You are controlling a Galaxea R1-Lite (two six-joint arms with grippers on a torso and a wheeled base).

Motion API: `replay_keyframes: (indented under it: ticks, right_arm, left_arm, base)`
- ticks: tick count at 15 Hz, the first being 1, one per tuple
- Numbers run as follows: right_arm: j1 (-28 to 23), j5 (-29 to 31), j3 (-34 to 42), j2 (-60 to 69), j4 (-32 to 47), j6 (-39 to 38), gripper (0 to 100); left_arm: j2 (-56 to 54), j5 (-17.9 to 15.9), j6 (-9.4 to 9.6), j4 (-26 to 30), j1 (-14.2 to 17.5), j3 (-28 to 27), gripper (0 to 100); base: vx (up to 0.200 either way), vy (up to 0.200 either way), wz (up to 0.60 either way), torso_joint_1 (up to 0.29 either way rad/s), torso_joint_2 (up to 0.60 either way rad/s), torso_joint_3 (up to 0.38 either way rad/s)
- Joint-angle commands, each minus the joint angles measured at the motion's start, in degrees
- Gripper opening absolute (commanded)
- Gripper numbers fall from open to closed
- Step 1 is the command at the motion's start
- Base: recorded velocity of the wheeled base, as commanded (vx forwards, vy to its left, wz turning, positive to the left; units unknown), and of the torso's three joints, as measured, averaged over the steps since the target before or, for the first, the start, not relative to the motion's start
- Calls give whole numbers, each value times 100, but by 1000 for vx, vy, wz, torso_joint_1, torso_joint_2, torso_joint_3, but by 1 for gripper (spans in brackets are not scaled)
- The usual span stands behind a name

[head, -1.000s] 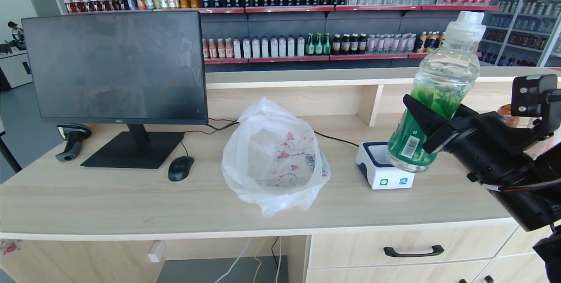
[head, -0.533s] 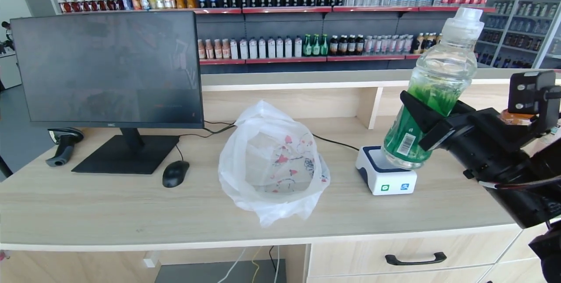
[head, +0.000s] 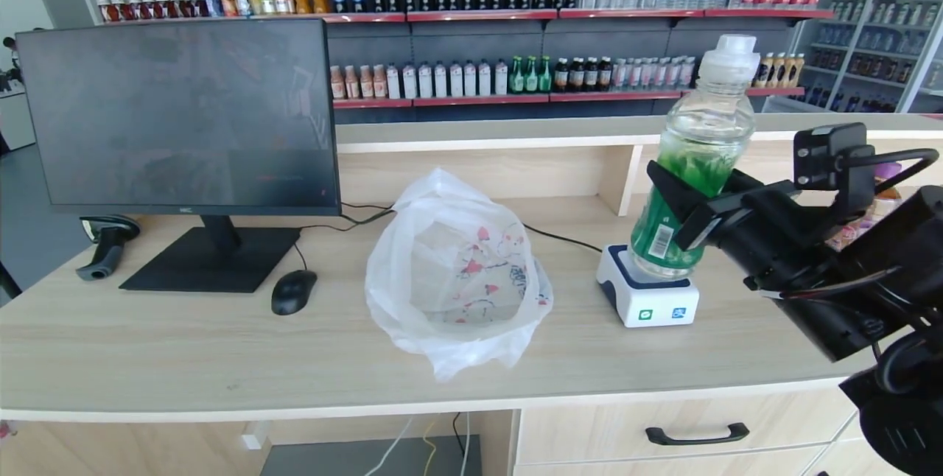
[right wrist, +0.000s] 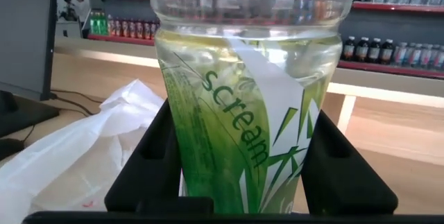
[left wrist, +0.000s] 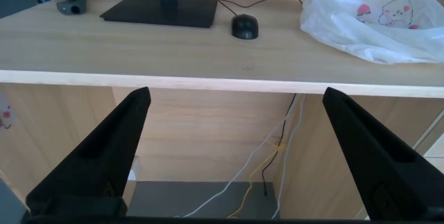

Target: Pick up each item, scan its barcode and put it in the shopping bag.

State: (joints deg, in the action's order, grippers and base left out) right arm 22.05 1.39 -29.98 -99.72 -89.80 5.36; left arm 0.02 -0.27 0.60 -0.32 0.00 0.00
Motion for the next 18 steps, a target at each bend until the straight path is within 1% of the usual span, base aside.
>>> replay_keyframes:
  ticks: [1, 2, 5, 6, 9, 11, 12, 14, 16, 18]
  right_arm:
    - [-61, 2, -114, -294, -20, 281, 0]
    - [-105, -7, -342, -443, -20, 562, 0]
    - [-96, -69, -1045, -716, -20, 975, 0]
    - [-96, -297, -1124, -777, -20, 1134, 0]
    - [-87, -517, -1142, -918, -20, 1450, 0]
    - [-175, -1396, -1098, -962, -20, 2197, 0]
    - [-228, -1730, -1089, -962, -20, 2496, 0]
    - [-324, -2609, -1080, -979, -20, 3041, 0]
    - [-351, -3435, -861, -935, -20, 3638, 0]
    - [-562, -3822, -369, -874, -20, 4113, 0]
  left_arm:
    - [-2, 0, 2, -3, 0, 0, 100]
    - [-2, 0, 2, -3, 0, 0, 100]
    - [-2, 0, 2, -3, 0, 0, 100]
    - [-2, 0, 2, -3, 0, 0, 100]
    - [-2, 0, 2, -3, 0, 0, 100]
    - [-2, 0, -7, -3, 0, 0, 100]
    - [-2, 0, -7, -3, 0, 0, 100]
    - [-2, 0, -7, -12, 0, 0, 100]
    - [-2, 0, -7, -12, 0, 0, 100]
    - [-2, 9, -7, -30, 0, 0, 100]
  base:
    - [0, 0, 0, 0, 0, 0]
    - [0, 0, 0, 0, 0, 0]
    - [0, 0, 0, 0, 0, 0]
    - [0, 0, 0, 0, 0, 0]
    - [0, 0, 0, 0, 0, 0]
    - [0, 0, 0, 0, 0, 0]
    - [0, 0, 0, 0, 0, 0]
    - [0, 0, 0, 0, 0, 0]
    - [0, 0, 0, 0, 0, 0]
    - [0, 0, 0, 0, 0, 0]
